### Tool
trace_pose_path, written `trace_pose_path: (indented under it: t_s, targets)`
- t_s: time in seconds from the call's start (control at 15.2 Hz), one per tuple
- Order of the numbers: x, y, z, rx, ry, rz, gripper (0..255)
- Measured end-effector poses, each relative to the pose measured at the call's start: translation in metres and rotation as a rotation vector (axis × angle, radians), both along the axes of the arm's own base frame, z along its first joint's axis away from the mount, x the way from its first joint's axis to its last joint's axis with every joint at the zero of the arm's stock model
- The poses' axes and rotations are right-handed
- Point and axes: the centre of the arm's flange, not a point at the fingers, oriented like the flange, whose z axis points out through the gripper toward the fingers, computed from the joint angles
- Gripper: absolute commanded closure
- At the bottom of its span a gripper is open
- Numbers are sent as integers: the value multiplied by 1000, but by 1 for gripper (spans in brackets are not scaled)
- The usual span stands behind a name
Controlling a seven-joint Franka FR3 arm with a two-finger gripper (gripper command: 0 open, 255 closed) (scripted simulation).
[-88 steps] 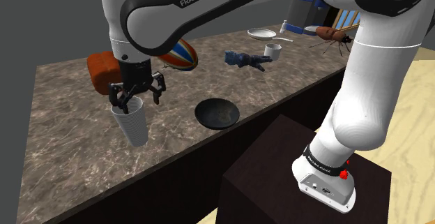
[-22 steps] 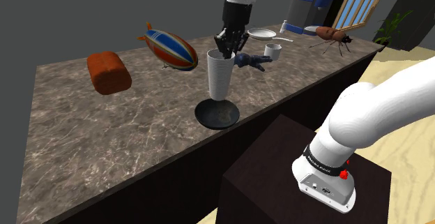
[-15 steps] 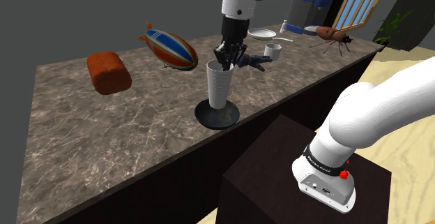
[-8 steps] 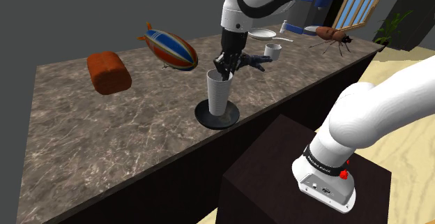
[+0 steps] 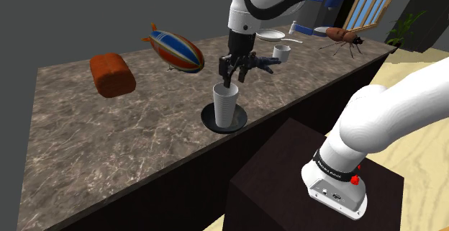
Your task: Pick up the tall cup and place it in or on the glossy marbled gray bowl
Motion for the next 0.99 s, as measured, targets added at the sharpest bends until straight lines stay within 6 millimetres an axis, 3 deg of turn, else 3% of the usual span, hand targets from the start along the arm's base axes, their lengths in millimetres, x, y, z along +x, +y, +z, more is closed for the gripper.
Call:
trace_pose_path:
  t_s: [0.26, 0.59, 0.99]
  targets:
    - [0, 0, 0, 0, 0, 0, 0]
    - [0, -5, 44, 0, -1, 0, 0]
    - [0, -5, 50, 0, 0, 0, 0]
